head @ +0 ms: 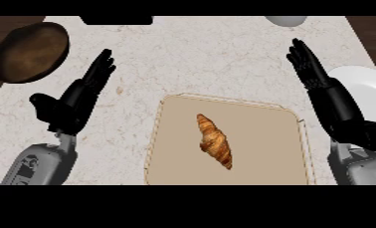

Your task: Pick the croissant from the tray and place it in the plate

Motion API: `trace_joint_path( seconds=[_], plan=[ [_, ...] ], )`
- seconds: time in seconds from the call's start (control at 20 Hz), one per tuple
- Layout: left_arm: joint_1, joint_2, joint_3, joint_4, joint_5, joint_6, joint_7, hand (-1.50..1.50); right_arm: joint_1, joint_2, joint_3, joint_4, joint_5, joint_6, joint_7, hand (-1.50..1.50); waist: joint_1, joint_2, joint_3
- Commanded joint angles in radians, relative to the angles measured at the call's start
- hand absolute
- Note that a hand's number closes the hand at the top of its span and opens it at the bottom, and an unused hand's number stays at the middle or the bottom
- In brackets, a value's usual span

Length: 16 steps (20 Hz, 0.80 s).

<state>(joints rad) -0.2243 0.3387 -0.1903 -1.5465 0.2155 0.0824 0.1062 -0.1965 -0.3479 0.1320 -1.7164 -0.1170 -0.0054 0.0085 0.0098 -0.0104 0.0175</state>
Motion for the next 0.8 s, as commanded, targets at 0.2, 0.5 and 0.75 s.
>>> trace_joint_path(
  seconds=[0.2,0.5,0.75],
  plan=[
    [0.005,0.026,0.037,0.057,-0.037,0.043,0.028,0.0,-0.133,0.087,0.177,0.157,-0.22,0.37,-0.088,1.5,0.107,0.04,-0.011],
    [0.011,-0.006,0.058,0.133,-0.02,0.067,0.057,0.0,-0.136,0.131,0.102,0.382,-0.102,0.323,-0.449,-1.5,0.049,0.041,-0.012],
    [0.031,0.008,0.082,0.166,-0.008,0.032,0.021,0.0,-0.198,0.013,0.199,0.615,0.099,0.541,-0.748,-1.5,0.036,0.027,-0.015]
  ],
)
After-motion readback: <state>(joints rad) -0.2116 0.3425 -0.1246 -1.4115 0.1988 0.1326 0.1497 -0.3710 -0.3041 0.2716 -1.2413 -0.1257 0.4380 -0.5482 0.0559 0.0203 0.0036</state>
